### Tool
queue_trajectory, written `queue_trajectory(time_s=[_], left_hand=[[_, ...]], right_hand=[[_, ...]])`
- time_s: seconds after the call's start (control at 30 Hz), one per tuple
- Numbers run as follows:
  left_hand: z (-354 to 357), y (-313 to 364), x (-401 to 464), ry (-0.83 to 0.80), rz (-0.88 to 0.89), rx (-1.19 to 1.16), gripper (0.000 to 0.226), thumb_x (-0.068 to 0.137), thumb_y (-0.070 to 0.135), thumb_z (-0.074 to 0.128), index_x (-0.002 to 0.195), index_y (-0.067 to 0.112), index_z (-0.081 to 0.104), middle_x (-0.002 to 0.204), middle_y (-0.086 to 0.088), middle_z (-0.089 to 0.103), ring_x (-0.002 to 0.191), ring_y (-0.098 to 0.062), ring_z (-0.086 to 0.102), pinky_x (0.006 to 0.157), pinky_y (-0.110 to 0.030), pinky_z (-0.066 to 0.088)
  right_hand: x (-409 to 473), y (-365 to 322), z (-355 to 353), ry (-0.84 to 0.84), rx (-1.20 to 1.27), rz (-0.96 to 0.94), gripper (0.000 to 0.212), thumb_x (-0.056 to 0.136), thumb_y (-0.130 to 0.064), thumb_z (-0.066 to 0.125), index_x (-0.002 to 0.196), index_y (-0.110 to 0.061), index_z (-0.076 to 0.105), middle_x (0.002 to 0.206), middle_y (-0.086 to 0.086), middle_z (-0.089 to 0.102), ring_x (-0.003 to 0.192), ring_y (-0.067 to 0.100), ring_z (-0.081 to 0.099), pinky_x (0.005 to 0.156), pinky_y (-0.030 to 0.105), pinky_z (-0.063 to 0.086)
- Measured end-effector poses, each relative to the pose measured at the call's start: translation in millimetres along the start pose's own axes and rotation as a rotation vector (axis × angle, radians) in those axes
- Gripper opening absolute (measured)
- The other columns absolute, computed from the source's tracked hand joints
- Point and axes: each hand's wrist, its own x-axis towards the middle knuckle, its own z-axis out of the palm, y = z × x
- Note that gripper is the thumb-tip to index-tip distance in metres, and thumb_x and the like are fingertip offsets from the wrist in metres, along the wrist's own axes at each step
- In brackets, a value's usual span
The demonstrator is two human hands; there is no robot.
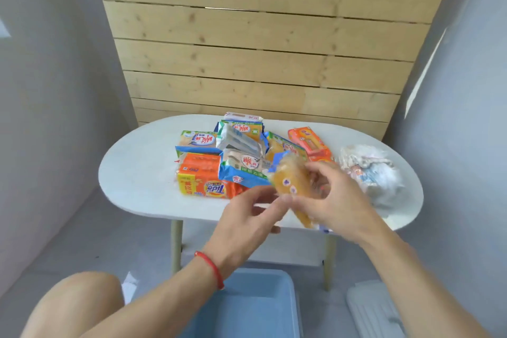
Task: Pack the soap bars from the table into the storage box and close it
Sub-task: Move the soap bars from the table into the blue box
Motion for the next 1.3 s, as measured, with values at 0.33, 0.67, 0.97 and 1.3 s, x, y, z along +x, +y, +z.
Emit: queue_trajectory(time_s=[0.33,0.67,0.97,1.3], left_hand=[[-48.5,-70.7,-41.5,0.112,-0.565,-0.294,0.026,0.089,0.034,0.062,0.107,0.016,0.067,0.083,-0.011,0.08,0.077,-0.032,0.078,0.06,-0.04,0.061],[-71.2,-143.9,-29.8,0.116,-0.757,-0.051,0.021,0.086,0.021,0.073,0.104,0.017,0.063,0.086,-0.009,0.08,0.082,-0.029,0.076,0.063,-0.046,0.063],[-76.6,-158.9,-20.8,0.128,-0.741,-0.029,0.018,0.089,0.021,0.074,0.1,0.016,0.061,0.094,-0.009,0.076,0.084,-0.028,0.074,0.062,-0.043,0.063],[-84.8,-203.7,-17.9,0.014,-0.79,0.666,0.019,0.091,0.023,0.063,0.096,0.008,0.051,0.1,-0.012,0.059,0.09,-0.028,0.057,0.091,-0.038,0.052]], right_hand=[[17.8,-18.1,44.4,0.14,-0.139,-0.222,0.023,0.088,-0.013,0.072,0.111,-0.014,0.076,0.11,-0.001,0.071,0.1,0.017,0.066,0.089,0.03,0.052],[134.9,32.2,36.2,-0.192,-0.452,0.015,0.083,0.076,-0.028,0.088,0.148,-0.019,0.048,0.147,0.008,0.053,0.135,0.029,0.051,0.11,0.043,0.04],[56.9,-5.6,-7.9,0.117,0.06,-0.03,0.06,0.065,-0.043,0.085,0.12,-0.033,0.064,0.104,-0.016,0.07,0.088,-0.005,0.063,0.078,0.012,0.05],[-74.8,10.7,86.2,-0.742,0.08,0.481,0.051,0.063,-0.052,0.083,0.107,-0.029,0.072,0.098,-0.003,0.078,0.086,0.014,0.077,0.077,0.034,0.062]])
